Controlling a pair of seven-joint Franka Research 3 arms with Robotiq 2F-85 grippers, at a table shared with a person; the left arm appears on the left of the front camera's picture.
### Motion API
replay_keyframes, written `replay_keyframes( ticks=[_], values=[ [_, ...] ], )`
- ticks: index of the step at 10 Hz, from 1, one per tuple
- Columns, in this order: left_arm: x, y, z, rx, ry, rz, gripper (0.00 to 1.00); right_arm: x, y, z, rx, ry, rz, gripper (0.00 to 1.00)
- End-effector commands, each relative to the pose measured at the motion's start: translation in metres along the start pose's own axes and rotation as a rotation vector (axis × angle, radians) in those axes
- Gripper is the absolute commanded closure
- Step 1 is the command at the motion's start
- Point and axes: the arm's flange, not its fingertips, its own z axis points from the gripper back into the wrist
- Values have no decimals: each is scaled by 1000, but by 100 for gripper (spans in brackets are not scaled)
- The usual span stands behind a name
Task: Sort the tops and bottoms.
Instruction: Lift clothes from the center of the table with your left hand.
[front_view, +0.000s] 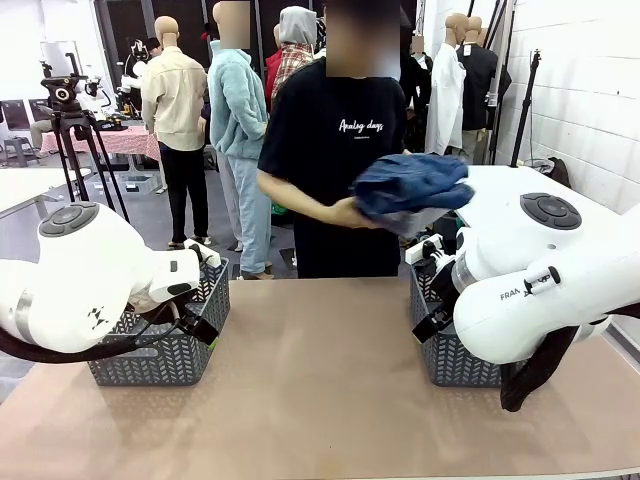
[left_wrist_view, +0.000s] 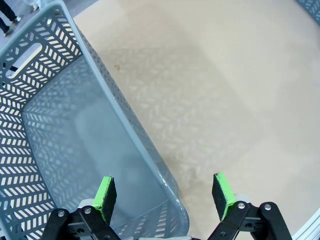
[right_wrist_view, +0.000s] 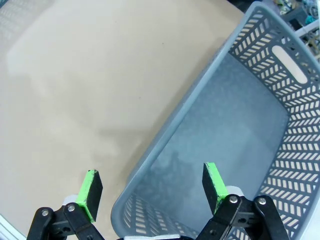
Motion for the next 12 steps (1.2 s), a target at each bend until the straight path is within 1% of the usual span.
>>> replay_keyframes(
  ticks=[1,2,4,5,7,9,10,12],
  values=[
    [0,2,8,2,4,2,0,1,3,9,9,-19,-2,0],
    [3,3,20,4,1,2,0,5,7,21,26,-37,3,0],
    [11,2,47,15,-7,11,0,16,12,50,-5,-83,5,0],
    [15,4,67,19,-19,15,0,20,11,73,-23,-131,-3,0],
    [21,8,105,24,-56,-21,0,28,6,122,-81,-235,-10,0],
    [19,13,143,6,-101,-59,0,28,7,166,-124,-318,-17,0],
    [15,15,163,-13,-131,-62,0,24,9,183,-126,-362,-16,0],
    [6,10,187,-1,-170,-64,0,18,12,201,-125,-389,-35,0]
  ],
)
